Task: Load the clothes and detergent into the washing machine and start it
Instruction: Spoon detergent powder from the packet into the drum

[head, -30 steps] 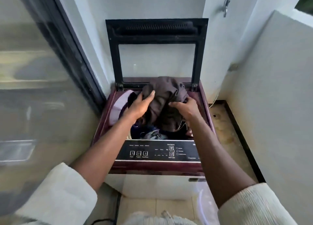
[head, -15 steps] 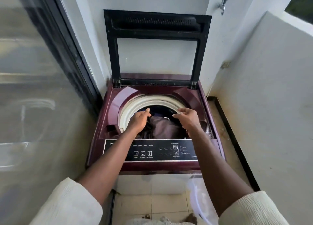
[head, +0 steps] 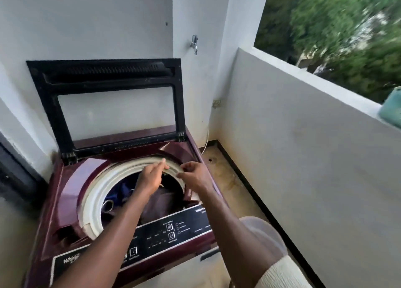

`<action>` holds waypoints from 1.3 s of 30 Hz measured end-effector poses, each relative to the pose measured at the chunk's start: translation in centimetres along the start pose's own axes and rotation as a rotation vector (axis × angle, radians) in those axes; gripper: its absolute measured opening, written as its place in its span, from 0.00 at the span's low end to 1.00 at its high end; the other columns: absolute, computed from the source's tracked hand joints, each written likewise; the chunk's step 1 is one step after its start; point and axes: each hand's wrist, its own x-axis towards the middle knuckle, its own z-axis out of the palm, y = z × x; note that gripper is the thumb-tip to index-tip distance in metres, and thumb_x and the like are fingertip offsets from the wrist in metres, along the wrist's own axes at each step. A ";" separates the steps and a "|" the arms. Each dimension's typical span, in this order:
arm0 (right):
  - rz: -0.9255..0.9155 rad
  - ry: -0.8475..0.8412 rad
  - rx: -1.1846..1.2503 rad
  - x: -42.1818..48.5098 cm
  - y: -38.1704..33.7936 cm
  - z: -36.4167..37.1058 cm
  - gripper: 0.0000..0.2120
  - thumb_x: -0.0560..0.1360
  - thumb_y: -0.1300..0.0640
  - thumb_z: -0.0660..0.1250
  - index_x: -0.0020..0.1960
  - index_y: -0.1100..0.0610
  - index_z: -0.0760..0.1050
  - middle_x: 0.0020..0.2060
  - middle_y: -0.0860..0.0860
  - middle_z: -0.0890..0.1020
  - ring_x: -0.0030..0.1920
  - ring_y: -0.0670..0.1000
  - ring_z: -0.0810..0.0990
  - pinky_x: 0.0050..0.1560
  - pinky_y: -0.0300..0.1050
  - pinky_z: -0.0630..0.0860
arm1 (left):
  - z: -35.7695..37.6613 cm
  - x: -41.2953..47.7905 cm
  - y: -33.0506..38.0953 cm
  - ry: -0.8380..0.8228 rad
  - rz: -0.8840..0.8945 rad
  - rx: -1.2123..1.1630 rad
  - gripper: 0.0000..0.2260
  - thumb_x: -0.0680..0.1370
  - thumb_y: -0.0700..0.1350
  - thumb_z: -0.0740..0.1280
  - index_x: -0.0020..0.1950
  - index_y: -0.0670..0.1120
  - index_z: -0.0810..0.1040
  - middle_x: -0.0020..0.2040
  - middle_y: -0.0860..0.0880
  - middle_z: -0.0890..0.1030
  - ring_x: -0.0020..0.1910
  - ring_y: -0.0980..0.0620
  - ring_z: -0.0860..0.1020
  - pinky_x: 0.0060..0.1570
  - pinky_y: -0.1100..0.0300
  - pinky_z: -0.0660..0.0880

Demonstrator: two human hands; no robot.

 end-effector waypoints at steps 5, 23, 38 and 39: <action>-0.036 0.105 -0.077 1.6 -0.1 -8.2 0.14 0.68 0.55 0.70 0.54 0.54 0.80 0.51 0.51 0.84 0.42 0.45 0.79 0.39 0.34 0.76 | 8.6 1.8 6.5 -0.120 0.114 0.161 0.10 0.77 0.49 0.67 0.35 0.52 0.79 0.37 0.51 0.83 0.41 0.47 0.80 0.37 0.59 0.72; 0.022 0.961 -0.455 6.2 8.8 -65.3 0.16 0.68 0.56 0.70 0.55 0.55 0.79 0.52 0.55 0.83 0.55 0.58 0.79 0.55 0.47 0.72 | 56.7 0.8 42.7 -0.680 0.802 0.277 0.13 0.76 0.51 0.68 0.56 0.46 0.80 0.56 0.45 0.82 0.56 0.45 0.79 0.58 0.52 0.75; 0.442 0.572 -1.212 12.1 14.6 -79.5 0.12 0.71 0.60 0.64 0.54 0.55 0.78 0.53 0.54 0.82 0.54 0.56 0.82 0.45 0.45 0.74 | 73.2 3.1 50.7 -0.826 1.183 0.995 0.29 0.76 0.40 0.64 0.75 0.58 0.63 0.67 0.44 0.77 0.61 0.42 0.77 0.55 0.52 0.74; 0.454 0.556 -1.233 12.4 14.8 -79.5 0.12 0.72 0.60 0.64 0.54 0.56 0.78 0.54 0.54 0.82 0.54 0.56 0.82 0.44 0.44 0.73 | 73.5 3.1 50.9 -0.825 1.189 1.022 0.28 0.76 0.41 0.65 0.75 0.57 0.64 0.66 0.44 0.77 0.61 0.42 0.76 0.55 0.52 0.74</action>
